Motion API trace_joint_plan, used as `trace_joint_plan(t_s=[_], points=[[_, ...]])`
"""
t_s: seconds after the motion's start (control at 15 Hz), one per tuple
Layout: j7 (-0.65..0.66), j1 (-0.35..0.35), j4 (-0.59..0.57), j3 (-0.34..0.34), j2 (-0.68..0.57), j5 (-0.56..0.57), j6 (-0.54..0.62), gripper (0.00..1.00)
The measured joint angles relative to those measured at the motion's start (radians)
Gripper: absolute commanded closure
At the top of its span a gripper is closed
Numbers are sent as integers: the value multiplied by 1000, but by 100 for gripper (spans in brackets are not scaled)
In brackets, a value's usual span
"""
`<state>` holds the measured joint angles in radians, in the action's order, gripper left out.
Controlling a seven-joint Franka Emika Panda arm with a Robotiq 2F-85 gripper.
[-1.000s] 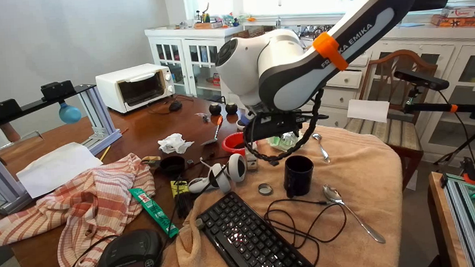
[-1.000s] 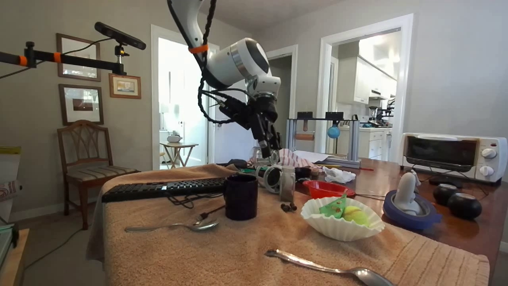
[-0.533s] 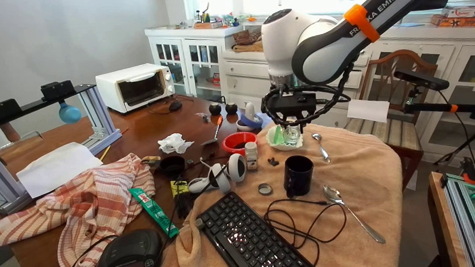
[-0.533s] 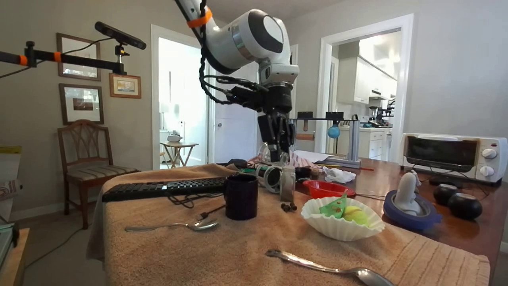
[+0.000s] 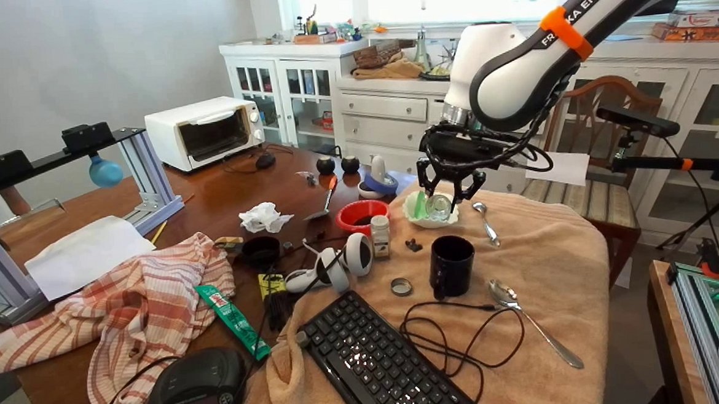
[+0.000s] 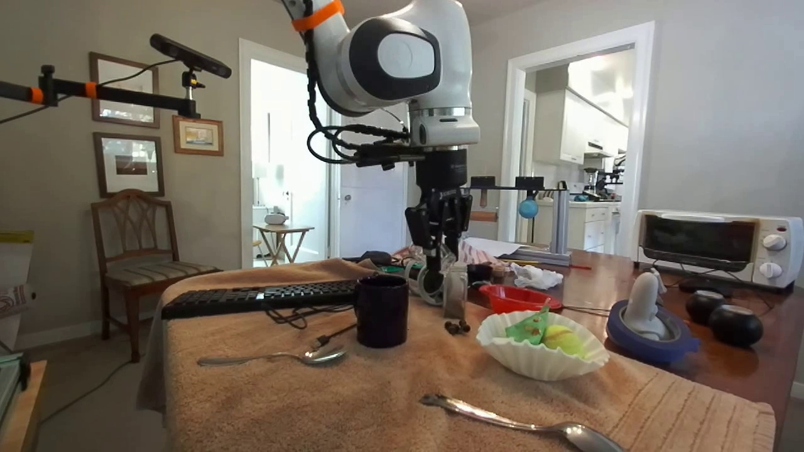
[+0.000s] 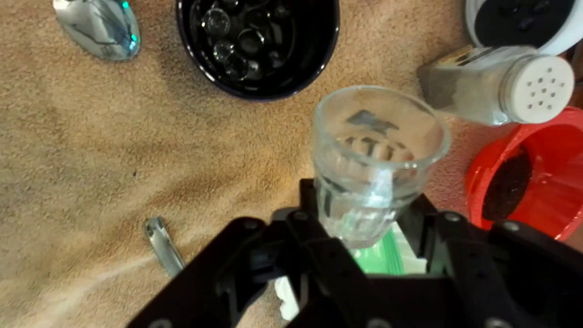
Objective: Pour the contents from the glass cup into the black cup
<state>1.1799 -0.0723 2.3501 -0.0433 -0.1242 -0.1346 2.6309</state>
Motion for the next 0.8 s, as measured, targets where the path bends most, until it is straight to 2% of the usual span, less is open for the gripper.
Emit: trace_joint_plan(t_s=[0.2,0.27,0.4,0.53,0.6,0.67,0.8], points=[[-155,-127,43,145,18,-236,82,78],[-204,-179,43,207,24,-315,92,53],[-288,-264,29,305,32,-442,94,53],[-310,-293,23,333,35,-474,94,53],[-312,-296,23,336,35,-476,94,78],[-312,-298,23,336,35,-477,94,78],[-312,-233,21,267,34,-481,90,78]])
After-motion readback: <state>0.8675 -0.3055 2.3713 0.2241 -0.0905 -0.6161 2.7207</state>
